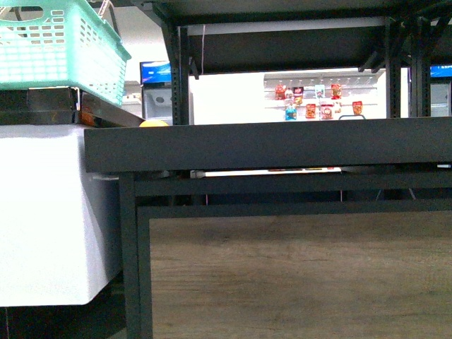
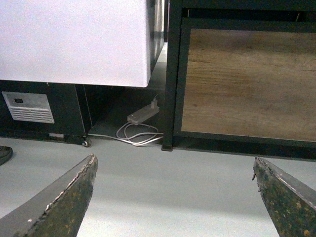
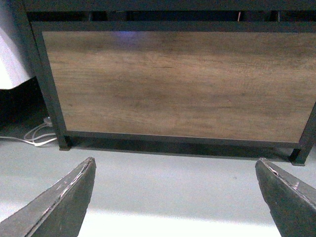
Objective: Pick lemon from shelf
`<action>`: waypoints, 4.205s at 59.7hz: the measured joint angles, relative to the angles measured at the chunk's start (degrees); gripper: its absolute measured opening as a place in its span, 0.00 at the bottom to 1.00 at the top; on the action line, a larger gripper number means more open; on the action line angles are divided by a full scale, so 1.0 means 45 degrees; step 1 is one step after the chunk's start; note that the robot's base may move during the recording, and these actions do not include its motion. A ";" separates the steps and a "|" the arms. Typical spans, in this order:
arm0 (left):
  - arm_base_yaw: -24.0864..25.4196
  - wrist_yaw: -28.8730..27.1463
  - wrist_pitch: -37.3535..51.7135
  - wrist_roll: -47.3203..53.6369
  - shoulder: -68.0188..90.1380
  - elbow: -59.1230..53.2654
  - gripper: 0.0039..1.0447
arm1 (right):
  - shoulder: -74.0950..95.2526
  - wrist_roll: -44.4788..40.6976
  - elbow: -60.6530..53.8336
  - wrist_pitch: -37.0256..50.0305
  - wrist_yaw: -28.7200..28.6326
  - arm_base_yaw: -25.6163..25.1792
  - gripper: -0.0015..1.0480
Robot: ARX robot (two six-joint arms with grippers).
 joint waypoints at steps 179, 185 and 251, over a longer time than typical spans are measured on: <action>0.0000 0.0000 -0.0005 0.0000 0.0000 0.0000 0.92 | 0.0015 0.0000 0.0000 -0.0005 0.0015 0.0005 0.93; 0.0000 0.0000 -0.0005 0.0000 0.0000 0.0000 0.92 | 0.0010 0.0000 0.0000 -0.0005 0.0010 0.0005 0.93; 0.0000 -0.0005 -0.0005 0.0000 0.0000 0.0000 0.92 | 0.1044 0.0423 0.0000 -0.1117 -0.0073 0.0044 0.93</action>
